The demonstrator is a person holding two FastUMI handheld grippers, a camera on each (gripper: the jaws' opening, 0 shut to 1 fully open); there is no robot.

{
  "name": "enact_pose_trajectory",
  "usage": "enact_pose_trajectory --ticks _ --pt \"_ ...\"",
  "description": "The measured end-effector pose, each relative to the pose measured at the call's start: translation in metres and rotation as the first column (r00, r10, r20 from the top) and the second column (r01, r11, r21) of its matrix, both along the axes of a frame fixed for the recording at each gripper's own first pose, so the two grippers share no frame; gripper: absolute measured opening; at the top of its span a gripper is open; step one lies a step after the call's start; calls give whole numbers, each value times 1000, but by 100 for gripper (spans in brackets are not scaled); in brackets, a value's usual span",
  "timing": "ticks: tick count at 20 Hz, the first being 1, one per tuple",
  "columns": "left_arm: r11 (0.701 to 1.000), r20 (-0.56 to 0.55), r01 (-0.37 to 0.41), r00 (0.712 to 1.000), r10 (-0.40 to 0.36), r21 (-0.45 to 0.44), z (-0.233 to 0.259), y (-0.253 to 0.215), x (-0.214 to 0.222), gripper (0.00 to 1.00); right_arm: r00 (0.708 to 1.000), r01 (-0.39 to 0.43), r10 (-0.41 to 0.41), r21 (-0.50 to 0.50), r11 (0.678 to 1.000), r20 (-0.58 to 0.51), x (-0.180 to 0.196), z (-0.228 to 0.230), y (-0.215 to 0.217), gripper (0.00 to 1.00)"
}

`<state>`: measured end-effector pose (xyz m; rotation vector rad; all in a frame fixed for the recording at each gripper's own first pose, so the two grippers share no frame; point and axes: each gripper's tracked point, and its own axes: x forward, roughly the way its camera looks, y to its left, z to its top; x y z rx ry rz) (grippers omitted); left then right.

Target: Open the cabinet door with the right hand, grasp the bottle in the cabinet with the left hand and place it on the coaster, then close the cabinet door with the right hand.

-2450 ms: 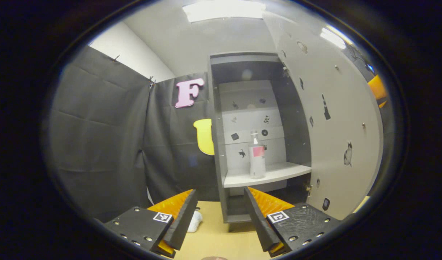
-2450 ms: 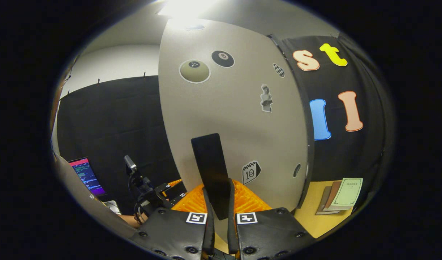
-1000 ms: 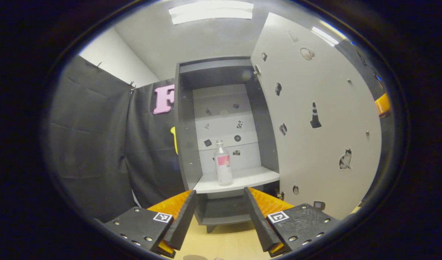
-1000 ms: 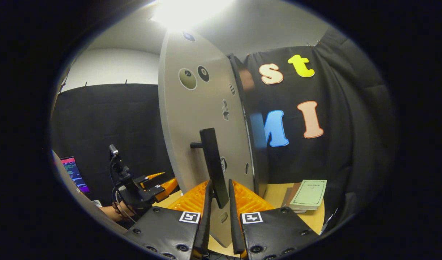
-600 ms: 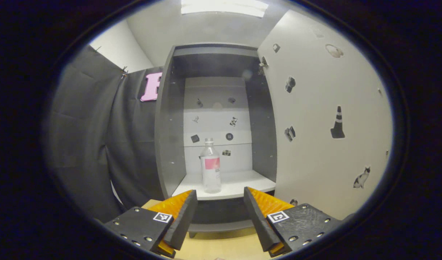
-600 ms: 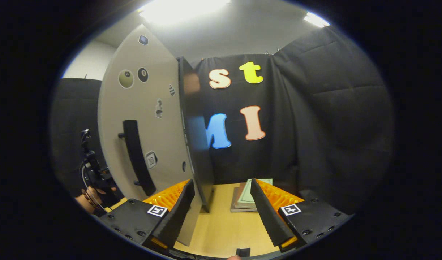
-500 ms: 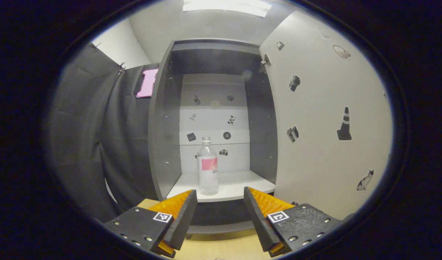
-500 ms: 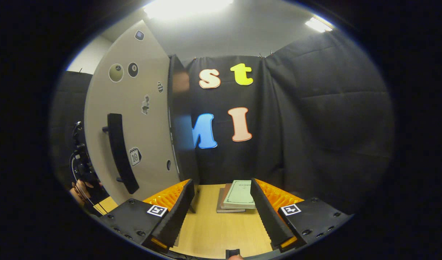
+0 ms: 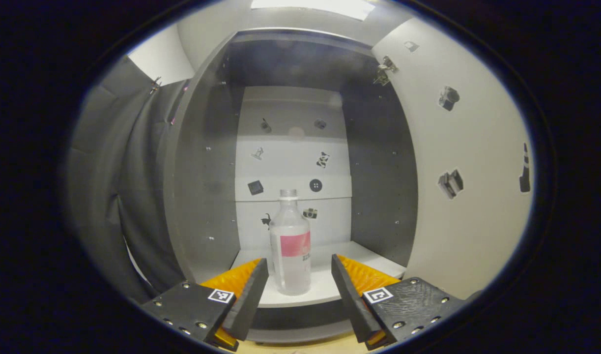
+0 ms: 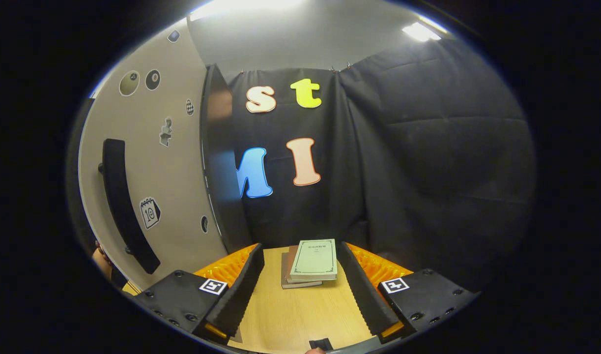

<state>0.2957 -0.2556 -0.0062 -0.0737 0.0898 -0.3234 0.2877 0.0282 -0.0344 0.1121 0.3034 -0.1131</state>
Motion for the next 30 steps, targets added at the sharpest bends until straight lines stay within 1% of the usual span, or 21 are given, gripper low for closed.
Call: enact_pose_trajectory --ticks 1,2,4,5,6,7,11,16,17,19,20,21,22,23,25,27,28,30 --pt "1000 -1 6 1000 -6 7 -4 0 9 80 1000 13 -13 0 1000 0 3 0 0 92" --pt "1000 -1 6 1000 -6 16 -7 -1 19 80 1000 26 -26 4 1000 0 3 0 -1 98" --pt "1000 -4 13 1000 -13 26 -15 0 32 80 999 51 -50 13 999 -7 8 -4 -1 98" --pt "1000 -10 18 1000 -18 26 -19 -1 36 78 998 64 -64 16 998 -11 6 -7 0 98" --pt "999 -17 27 1000 -26 24 -23 -4 40 78 997 76 -75 21 997 -16 6 -10 0 92" --pt "999 -22 31 999 -31 24 -26 -5 46 78 996 85 -84 26 996 -23 7 -12 1 98" --pt "998 -29 57 998 -56 23 -36 -13 62 78 993 113 -112 21 993 -46 2 -22 6 98" --pt "998 -36 69 997 -69 11 -43 -17 75 78 990 131 -131 11 991 -52 -1 -22 11 98" --pt "997 -41 71 997 -71 9 -45 -17 77 80 990 133 -133 10 991 -53 -1 -22 11 98" --pt "996 -42 88 995 -88 -10 -45 -19 77 78 990 132 -131 12 991 -52 -2 -21 13 98" --pt "995 -42 97 994 -98 -23 -43 -18 72 74 990 129 -128 13 992 -51 -2 -20 13 98" --pt "995 -35 92 995 -93 -29 -39 -15 69 74 991 123 -122 13 992 -51 -1 -20 14 98" --pt "996 -21 82 996 -83 -31 -34 -11 66 75 992 115 -114 12 993 -50 0 -19 14 98" --pt "997 -6 71 997 -71 -32 -28 -5 61 72 993 106 -106 11 994 -50 1 -19 15 98" --pt "998 16 49 999 -49 -33 -18 9 51 73 995 84 -83 13 996 -46 2 -17 18 98" --pt "999 21 25 999 -24 -34 -14 23 40 72 998 56 -56 19 998 -40 6 -16 20 98" --pt "999 21 12 1000 -11 -37 -13 32 33 74 998 42 -42 23 999 -38 6 -15 22 98" --pt "999 23 -19 1000 19 -39 -13 48 19 74 999 15 -14 32 999 -36 8 -15 24 98"
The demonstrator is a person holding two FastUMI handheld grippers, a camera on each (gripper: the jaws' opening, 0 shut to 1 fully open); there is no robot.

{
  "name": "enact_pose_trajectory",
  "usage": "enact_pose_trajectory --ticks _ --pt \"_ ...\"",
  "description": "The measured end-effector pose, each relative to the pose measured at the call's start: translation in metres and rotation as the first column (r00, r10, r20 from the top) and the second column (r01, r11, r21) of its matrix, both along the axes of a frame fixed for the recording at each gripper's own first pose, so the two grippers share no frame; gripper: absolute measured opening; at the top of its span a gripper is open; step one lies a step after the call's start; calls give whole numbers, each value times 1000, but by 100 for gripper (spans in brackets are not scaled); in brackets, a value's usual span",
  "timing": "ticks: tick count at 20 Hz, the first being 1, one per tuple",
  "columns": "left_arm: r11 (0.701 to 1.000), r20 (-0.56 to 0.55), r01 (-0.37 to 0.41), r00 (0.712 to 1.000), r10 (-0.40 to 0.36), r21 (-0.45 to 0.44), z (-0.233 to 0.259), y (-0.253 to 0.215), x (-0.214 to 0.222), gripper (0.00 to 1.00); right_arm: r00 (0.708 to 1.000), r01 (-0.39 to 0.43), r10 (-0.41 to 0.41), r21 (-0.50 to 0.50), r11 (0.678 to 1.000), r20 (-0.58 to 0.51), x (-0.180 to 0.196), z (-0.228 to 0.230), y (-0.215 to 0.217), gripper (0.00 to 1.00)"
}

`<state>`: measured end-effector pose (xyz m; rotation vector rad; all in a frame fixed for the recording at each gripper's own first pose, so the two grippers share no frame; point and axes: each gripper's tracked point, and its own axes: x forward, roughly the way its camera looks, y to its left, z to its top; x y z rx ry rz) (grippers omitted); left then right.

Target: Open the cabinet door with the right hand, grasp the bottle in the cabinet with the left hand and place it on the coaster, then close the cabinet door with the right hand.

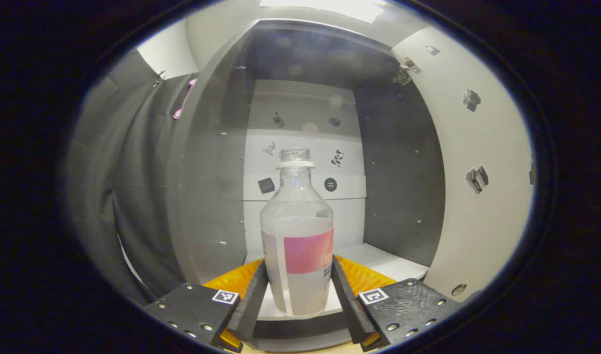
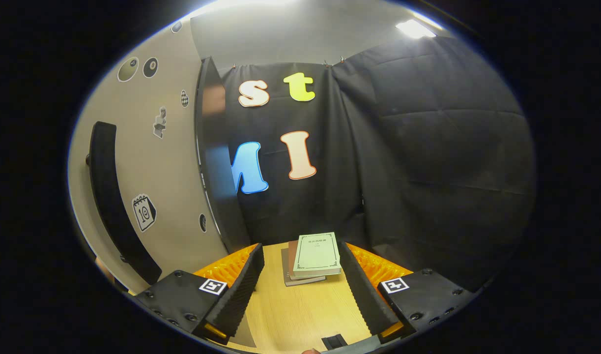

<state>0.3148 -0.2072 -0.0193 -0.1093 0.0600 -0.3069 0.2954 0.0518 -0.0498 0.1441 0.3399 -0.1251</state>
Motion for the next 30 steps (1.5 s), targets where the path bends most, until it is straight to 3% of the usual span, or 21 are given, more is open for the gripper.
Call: enact_pose_trajectory --ticks 11,24,30 --pt "986 -20 -163 987 162 -25 -20 87 -100 72 989 -149 149 36 988 6 4 -5 14 98" --pt "980 -82 -199 976 199 19 -101 109 -206 73 976 -216 216 63 974 6 -3 -15 19 98" --pt "976 -189 -218 958 217 12 -175 112 -237 72 976 -216 217 60 975 -13 -7 -24 17 98"
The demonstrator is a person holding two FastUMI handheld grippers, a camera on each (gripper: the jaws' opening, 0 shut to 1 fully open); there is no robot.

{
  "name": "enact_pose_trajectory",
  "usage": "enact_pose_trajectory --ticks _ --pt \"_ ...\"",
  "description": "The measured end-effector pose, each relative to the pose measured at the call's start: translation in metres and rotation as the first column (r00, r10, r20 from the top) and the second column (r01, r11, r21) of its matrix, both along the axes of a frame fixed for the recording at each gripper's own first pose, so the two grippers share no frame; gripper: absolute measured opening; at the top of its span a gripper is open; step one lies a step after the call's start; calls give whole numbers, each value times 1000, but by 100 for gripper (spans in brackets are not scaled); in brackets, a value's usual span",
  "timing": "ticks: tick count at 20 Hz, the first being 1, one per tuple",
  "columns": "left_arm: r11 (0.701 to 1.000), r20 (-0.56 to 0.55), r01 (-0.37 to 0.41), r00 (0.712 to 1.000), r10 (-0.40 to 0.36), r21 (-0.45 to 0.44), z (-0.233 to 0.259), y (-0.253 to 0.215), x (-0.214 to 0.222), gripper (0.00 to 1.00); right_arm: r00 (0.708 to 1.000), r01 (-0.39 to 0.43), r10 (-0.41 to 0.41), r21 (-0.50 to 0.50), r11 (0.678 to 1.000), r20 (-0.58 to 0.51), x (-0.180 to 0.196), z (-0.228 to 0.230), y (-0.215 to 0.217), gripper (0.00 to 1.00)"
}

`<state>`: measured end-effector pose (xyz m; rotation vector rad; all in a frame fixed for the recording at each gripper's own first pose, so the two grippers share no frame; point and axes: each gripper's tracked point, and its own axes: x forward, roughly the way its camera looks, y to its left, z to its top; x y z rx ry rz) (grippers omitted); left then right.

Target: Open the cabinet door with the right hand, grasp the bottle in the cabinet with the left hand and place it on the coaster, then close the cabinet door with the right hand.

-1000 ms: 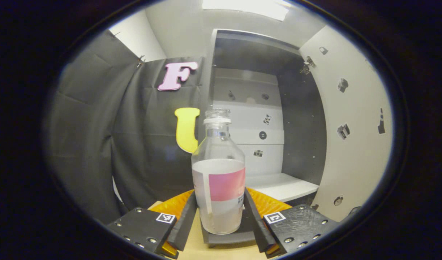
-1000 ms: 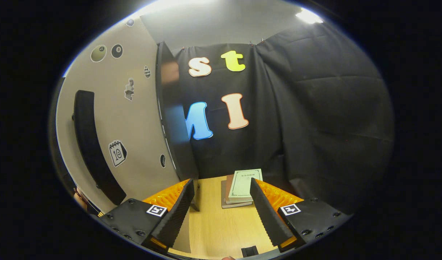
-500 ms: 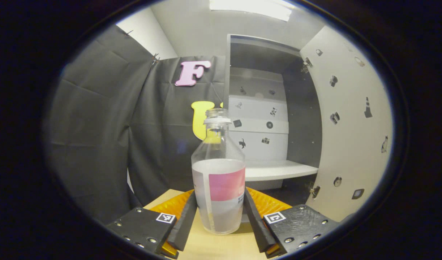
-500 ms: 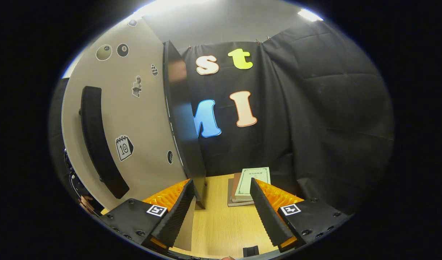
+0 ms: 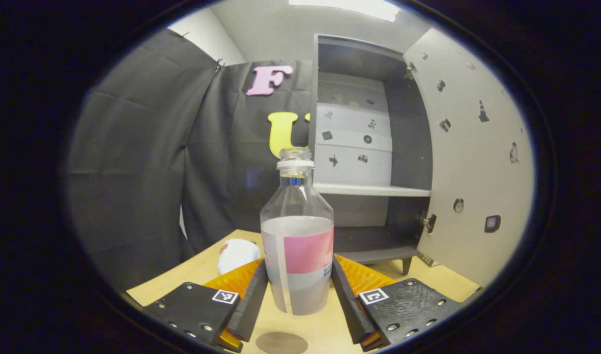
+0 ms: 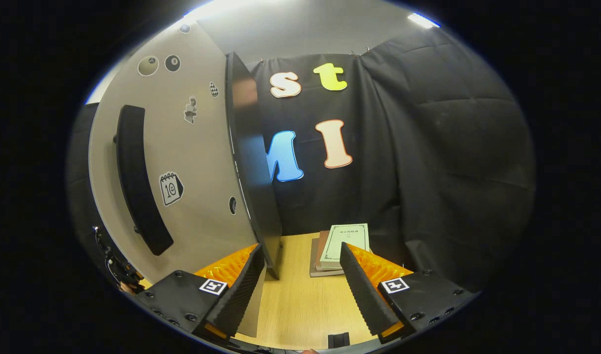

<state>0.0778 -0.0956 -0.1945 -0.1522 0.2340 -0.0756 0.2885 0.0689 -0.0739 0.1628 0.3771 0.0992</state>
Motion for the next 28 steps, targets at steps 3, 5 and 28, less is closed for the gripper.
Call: enact_pose_trajectory --ticks 3,5,28 --pt "1000 -58 -6 998 6 -1 -36 0 -9 73 1000 0 0 -15 1000 -9 3 -1 -1 98" --pt "1000 -85 -12 996 10 -23 -60 -2 -18 74 1000 -4 4 -35 999 -10 4 0 0 98" --pt "995 -194 -97 976 102 35 -160 1 -66 77 999 -44 43 -52 998 -29 1 3 9 98"
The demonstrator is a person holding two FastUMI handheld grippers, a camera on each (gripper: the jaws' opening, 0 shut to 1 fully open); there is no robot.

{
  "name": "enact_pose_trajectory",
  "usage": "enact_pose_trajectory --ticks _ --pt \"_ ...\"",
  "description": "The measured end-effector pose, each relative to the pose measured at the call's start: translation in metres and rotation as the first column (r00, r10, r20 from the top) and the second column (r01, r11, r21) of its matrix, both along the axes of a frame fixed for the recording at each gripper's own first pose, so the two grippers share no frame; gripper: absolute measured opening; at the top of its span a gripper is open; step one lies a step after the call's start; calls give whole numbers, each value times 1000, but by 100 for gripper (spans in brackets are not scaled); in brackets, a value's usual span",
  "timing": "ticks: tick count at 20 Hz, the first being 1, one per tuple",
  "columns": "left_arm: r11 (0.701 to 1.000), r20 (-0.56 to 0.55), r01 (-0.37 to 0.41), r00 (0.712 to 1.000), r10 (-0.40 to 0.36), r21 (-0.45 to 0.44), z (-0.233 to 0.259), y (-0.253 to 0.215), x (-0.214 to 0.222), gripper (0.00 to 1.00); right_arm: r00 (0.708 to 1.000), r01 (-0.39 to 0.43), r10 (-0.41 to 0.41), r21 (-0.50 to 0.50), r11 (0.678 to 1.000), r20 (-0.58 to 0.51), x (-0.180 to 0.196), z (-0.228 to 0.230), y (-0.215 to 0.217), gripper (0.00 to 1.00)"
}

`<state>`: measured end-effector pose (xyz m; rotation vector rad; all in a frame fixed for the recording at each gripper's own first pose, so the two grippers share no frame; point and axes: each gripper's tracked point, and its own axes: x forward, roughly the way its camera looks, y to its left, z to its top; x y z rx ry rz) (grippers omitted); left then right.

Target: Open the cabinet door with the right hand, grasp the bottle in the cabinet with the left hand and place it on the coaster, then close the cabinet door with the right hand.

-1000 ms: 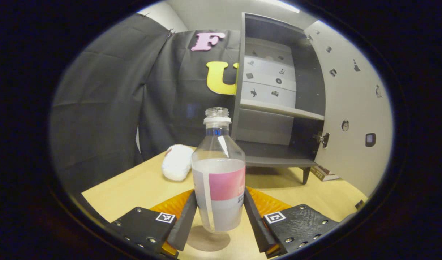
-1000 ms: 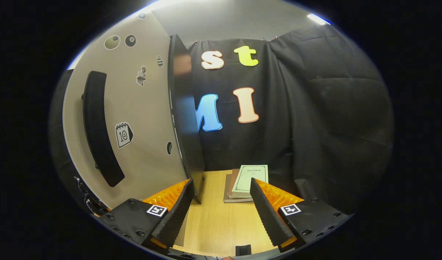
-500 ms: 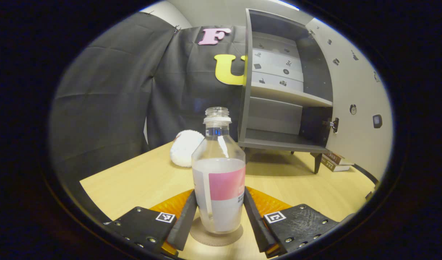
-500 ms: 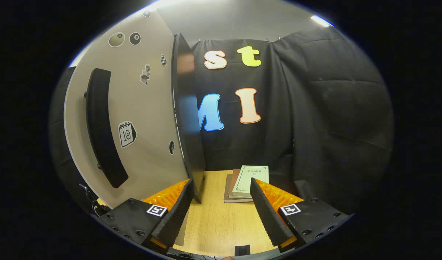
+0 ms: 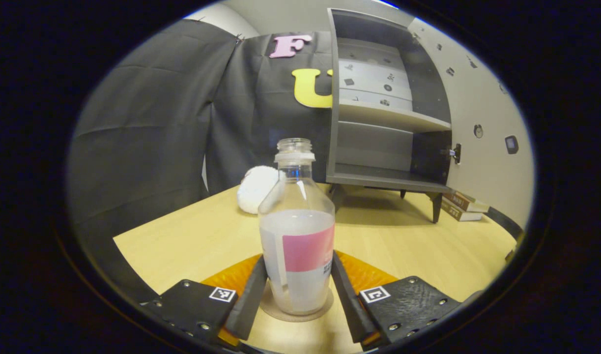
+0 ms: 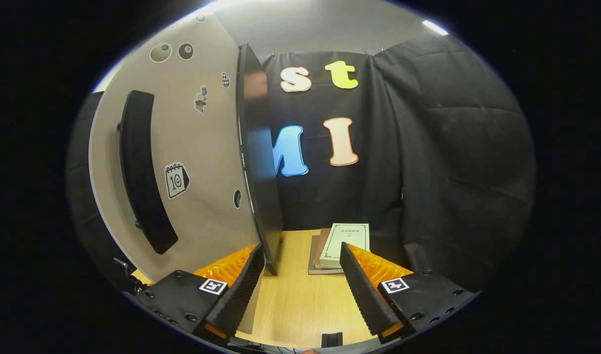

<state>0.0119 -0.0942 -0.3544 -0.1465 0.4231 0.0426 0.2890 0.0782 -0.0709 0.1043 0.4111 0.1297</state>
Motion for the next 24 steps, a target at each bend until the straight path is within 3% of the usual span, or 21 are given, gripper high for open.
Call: enact_pose_trajectory --ticks 3,7,11,17,21,24 --pt "999 -12 -3 1000 4 38 0 2 -2 72 1000 -1 1 1 1000 -4 1 -2 0 98" --pt "995 1 -7 1000 7 95 15 4 -1 80 1000 -4 4 4 1000 2 1 -1 0 98" --pt "993 40 -2 999 -2 121 48 3 5 77 1000 -8 8 22 1000 10 1 0 0 98" --pt "990 99 -16 995 1 144 124 7 10 78 998 -46 43 68 997 48 0 10 3 98" --pt "980 156 -41 988 11 194 197 9 10 78 987 -137 128 97 986 94 9 30 18 98" --pt "985 199 -19 980 -15 169 234 0 11 78 976 -160 139 121 980 165 9 49 23 98"
